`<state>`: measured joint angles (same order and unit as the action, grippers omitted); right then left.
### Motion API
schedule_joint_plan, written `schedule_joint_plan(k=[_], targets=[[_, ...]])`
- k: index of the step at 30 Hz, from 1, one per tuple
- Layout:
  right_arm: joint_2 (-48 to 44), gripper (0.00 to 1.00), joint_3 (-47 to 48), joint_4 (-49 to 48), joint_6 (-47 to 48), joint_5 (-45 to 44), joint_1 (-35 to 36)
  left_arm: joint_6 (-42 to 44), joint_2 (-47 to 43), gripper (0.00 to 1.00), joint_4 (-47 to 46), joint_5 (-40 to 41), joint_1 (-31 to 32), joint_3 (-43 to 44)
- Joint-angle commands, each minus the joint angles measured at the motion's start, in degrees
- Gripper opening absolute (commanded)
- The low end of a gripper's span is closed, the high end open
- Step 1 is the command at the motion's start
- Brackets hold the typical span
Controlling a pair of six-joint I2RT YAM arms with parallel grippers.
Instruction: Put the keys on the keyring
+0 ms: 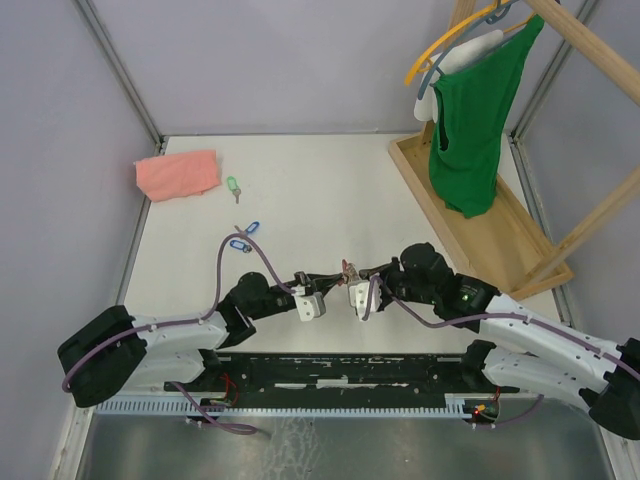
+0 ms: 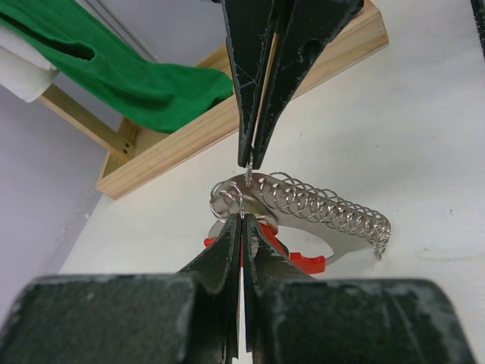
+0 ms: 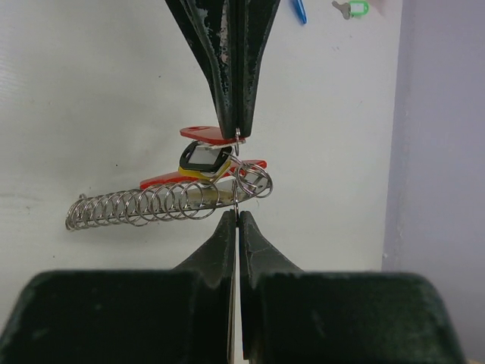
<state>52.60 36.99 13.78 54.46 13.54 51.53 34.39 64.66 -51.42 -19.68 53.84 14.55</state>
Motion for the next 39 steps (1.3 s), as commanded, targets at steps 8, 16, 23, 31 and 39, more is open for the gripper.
schedule_joint_plan(k=[8, 16, 23, 31, 39], targets=[[1.49, 0.01, 0.54, -5.56, -0.37, -4.96, 2.55, 3.74, 0.33, 0.03, -5.85, 2.63, 1.57, -0.23], [1.63, 0.01, 0.27, -6.84, -1.17, -5.94, 2.9, 3.81, 0.79, 0.03, -4.48, 2.17, 1.66, 0.31], [1.49, 0.01, 0.36, -6.34, -1.57, -5.13, 3.01, 3.82, 1.34, 0.03, -4.67, 3.27, 1.82, 0.53], [1.71, 0.01, 0.54, -6.0, -1.72, -5.1, 3.16, 3.55, 1.04, 0.03, -5.53, 3.39, 1.99, 0.4], [1.98, 0.01, 0.7, -5.85, -1.94, -5.44, 3.25, 3.23, 1.17, 0.03, -6.31, 3.06, 2.11, 0.35]])
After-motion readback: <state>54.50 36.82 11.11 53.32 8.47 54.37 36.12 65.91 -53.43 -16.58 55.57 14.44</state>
